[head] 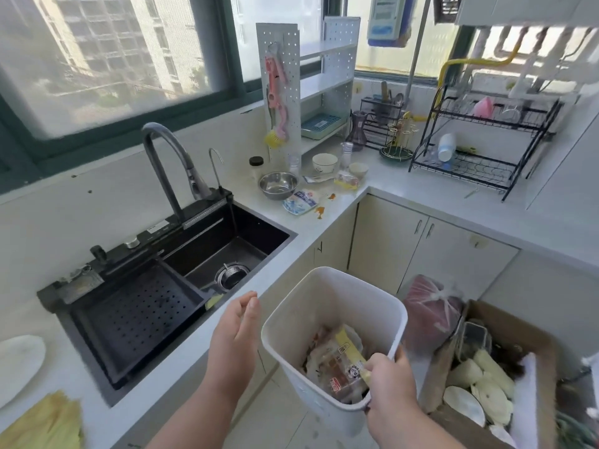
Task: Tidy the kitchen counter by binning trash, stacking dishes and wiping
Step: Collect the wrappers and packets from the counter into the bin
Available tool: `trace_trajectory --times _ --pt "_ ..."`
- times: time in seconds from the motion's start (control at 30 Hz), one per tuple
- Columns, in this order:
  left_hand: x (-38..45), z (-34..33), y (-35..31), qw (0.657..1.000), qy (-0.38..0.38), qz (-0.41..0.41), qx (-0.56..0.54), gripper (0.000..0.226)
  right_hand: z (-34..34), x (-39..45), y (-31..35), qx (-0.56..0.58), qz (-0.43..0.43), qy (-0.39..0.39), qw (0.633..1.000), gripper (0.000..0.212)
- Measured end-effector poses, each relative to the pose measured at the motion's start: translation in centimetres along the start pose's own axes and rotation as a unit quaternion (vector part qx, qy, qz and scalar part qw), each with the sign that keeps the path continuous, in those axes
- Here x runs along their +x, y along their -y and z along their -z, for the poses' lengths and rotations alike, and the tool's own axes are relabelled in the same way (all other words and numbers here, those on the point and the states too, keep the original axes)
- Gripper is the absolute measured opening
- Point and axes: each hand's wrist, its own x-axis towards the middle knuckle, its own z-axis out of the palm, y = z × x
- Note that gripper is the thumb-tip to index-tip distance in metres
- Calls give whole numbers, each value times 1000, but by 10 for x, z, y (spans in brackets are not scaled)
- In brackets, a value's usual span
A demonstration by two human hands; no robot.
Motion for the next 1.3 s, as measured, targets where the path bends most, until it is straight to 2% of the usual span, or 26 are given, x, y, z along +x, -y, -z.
trace_trajectory --times 0.13,0.3,0.43,0.57,0.63,0.73,0.8,1.0,1.13,1.3 --pt "63 -33 -4 1000 -1 5 -4 46 -28 51 30 19 -8 -6 1000 67" --pt "173 -83 3 999 42 9 -11 36 -71 124 82 36 -10 -37 999 58" --pt "277 -124 -1 993 88 -4 83 38 -100 174 127 39 11 -76 996 52" --pt "369 -165 -15 979 106 11 174 39 -126 214 159 37 34 -117 992 58" --pt "403 -184 -15 961 120 0 248 37 -133 236 175 45 29 -118 992 60" --pt "442 -214 -13 907 156 -8 392 46 -135 272 198 49 22 -115 992 55" --pt "460 -230 -10 875 176 21 451 49 -135 295 210 39 13 -112 993 49" --pt "500 -264 4 817 184 94 539 56 -120 368 251 -15 -1 -69 998 44" --pt "512 -289 4 791 188 167 557 62 -101 420 283 -44 -10 -34 998 43" --pt "515 -311 5 771 187 202 574 63 -90 463 307 -53 -14 -15 998 61"
